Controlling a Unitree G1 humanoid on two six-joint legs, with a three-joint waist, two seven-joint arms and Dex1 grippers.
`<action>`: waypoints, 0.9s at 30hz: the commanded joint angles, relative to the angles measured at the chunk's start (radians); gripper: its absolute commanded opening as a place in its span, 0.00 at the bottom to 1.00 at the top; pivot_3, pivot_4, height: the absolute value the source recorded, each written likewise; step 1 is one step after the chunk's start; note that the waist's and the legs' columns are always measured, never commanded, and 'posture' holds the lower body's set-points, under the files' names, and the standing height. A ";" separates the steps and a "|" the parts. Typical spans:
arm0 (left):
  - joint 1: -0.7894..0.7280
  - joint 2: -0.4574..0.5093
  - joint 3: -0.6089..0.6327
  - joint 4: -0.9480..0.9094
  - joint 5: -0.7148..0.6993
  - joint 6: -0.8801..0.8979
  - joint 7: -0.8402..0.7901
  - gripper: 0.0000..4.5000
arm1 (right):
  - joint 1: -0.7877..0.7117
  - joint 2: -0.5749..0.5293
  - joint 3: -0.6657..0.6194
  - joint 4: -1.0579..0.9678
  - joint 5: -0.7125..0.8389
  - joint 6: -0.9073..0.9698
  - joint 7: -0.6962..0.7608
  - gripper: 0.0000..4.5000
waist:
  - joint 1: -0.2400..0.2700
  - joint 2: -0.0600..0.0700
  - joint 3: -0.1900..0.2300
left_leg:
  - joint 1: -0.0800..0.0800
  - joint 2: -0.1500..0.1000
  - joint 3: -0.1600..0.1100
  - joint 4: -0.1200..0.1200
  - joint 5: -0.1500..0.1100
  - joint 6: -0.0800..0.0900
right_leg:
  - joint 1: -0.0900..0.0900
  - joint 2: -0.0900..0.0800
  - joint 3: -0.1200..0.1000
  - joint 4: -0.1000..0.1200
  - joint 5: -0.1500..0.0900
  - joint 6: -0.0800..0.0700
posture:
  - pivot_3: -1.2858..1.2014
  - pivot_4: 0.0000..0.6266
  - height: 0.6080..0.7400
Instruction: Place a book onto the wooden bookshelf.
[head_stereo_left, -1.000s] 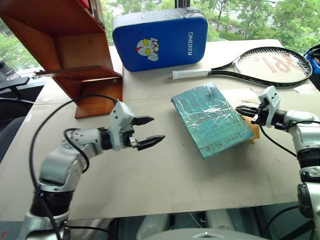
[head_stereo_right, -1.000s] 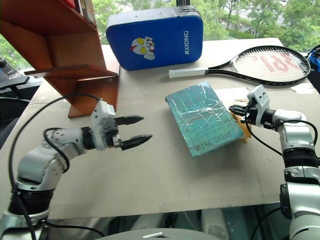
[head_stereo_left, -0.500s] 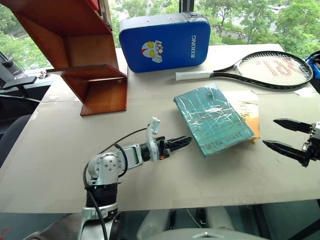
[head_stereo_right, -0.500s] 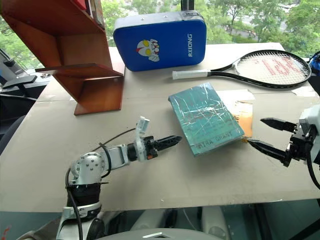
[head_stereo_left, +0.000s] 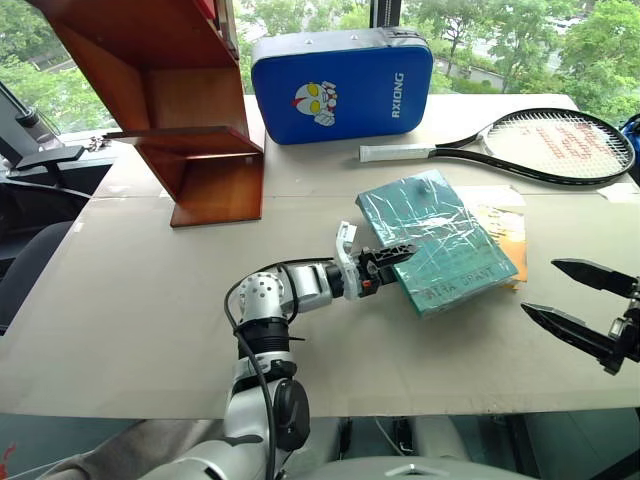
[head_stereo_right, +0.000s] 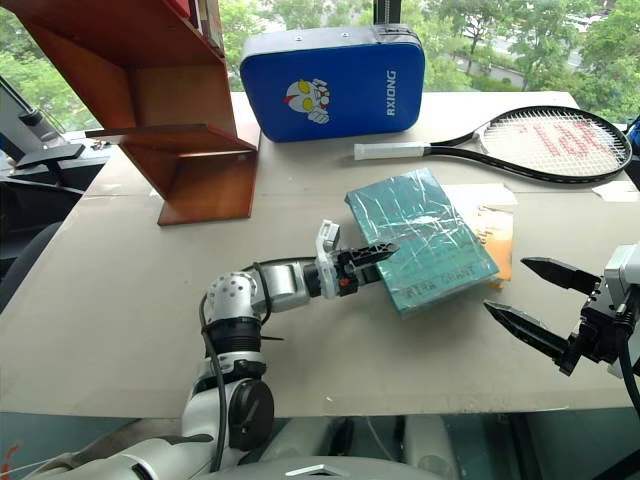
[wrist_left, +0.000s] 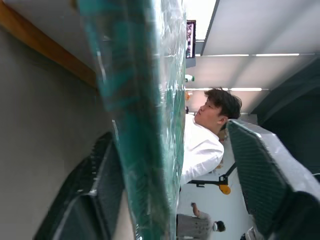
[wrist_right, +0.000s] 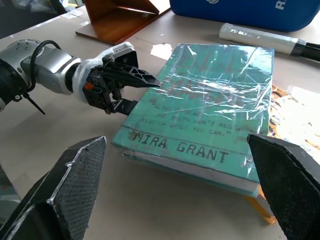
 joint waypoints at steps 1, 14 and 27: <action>-0.029 -0.015 0.031 -0.010 -0.058 0.019 0.005 0.27 | 0.010 -0.010 -0.043 -0.024 0.026 -0.030 -0.018 1.00 | 0.000 0.000 0.000 | 0.000 0.000 0.000 0.000 0.000 0.000 | 0.000 0.000 0.000 0.000 0.000 0.000 | 0.52 0.24 1.00; -0.046 0.540 -0.460 -0.759 0.368 -0.456 -0.331 0.02 | -0.232 -0.072 0.104 0.180 0.054 -0.083 -0.022 1.00 | -0.009 -0.005 0.005 | 0.001 0.001 0.002 -0.003 -0.001 -0.006 | -0.002 0.002 0.002 0.001 0.000 -0.001 | 0.52 0.24 1.00; -0.229 1.181 -0.590 -0.700 1.220 -1.208 -0.491 0.02 | -0.723 -0.034 0.399 0.462 0.002 -0.190 0.061 1.00 | -0.017 -0.006 0.010 | -0.003 0.002 0.004 -0.014 0.001 -0.001 | -0.009 0.002 0.004 -0.008 0.001 -0.002 | 0.52 0.24 1.00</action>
